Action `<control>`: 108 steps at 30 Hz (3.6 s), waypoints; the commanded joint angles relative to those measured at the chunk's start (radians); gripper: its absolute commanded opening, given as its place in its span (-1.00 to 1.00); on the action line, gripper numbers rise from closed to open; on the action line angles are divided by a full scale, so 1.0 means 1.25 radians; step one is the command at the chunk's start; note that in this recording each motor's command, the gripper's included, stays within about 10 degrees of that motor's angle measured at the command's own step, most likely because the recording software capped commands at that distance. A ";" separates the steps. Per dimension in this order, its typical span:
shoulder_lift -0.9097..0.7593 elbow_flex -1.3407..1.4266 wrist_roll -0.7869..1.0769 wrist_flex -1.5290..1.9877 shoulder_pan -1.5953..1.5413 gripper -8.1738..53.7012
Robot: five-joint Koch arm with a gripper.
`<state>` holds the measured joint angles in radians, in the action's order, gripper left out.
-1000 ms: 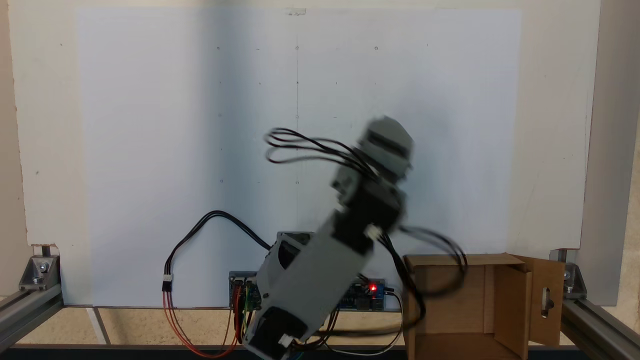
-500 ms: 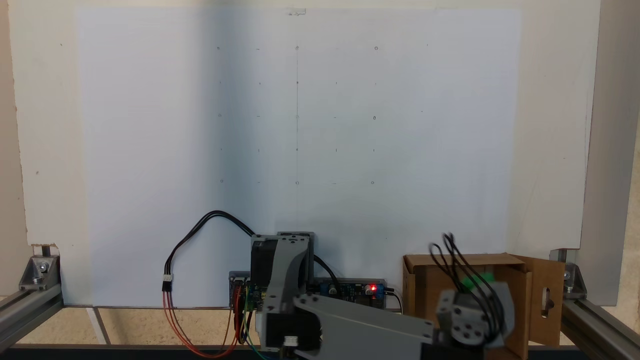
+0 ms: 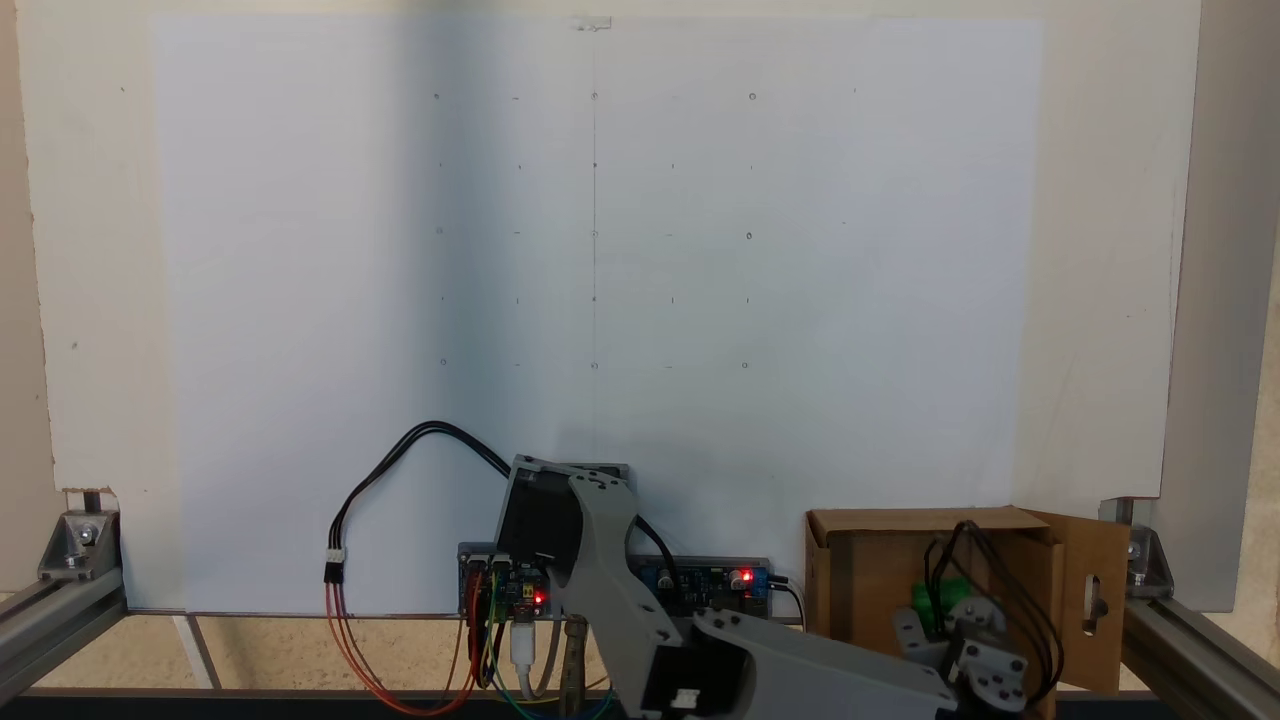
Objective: Grasp a green dice and put it in the bin.
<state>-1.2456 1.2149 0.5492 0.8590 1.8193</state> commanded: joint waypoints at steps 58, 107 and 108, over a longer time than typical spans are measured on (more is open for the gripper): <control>-0.812 0.503 -0.405 -0.332 -1.317 0.70; -0.903 1.354 -0.399 -1.914 -1.393 0.67; -0.903 1.370 -0.399 -1.917 -1.393 0.67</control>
<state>-2.2596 2.9406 0.0736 -1.4742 0.0782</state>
